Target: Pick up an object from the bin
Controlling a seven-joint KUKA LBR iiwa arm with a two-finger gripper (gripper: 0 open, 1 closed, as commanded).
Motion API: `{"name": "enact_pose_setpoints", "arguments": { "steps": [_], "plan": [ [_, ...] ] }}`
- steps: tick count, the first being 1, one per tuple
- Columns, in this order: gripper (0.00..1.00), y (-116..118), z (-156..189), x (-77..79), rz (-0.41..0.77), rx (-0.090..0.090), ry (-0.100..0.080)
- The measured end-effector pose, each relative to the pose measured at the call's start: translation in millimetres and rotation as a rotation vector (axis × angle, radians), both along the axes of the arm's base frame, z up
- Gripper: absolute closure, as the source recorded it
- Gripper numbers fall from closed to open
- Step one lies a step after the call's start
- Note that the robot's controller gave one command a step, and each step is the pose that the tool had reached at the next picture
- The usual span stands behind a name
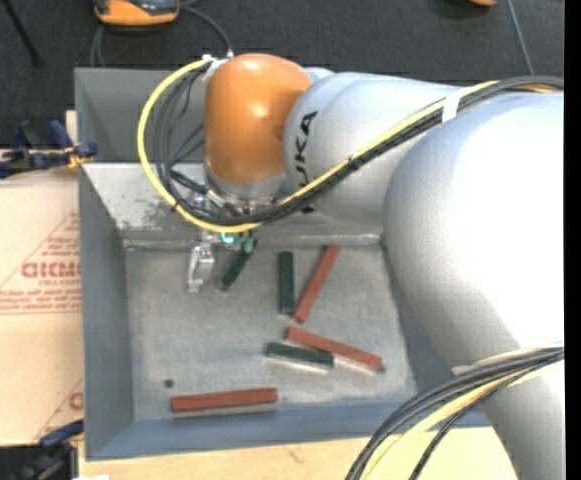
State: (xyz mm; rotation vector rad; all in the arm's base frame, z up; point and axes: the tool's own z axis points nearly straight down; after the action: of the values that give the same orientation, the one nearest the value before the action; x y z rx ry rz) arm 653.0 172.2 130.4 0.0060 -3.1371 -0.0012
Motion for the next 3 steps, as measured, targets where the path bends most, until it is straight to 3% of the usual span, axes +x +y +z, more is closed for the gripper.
{"name": "enact_pose_setpoints", "arguments": {
  "steps": [1, 2, 3],
  "plan": [
    [0.0, 0, 5, 2.3, -0.002, 0.001, -0.008],
    [1.0, -63, -49, -9.1, -0.027, 0.005, -0.008],
    [1.0, -63, -49, -8.9, -0.028, 0.005, -0.009]
  ]
}}
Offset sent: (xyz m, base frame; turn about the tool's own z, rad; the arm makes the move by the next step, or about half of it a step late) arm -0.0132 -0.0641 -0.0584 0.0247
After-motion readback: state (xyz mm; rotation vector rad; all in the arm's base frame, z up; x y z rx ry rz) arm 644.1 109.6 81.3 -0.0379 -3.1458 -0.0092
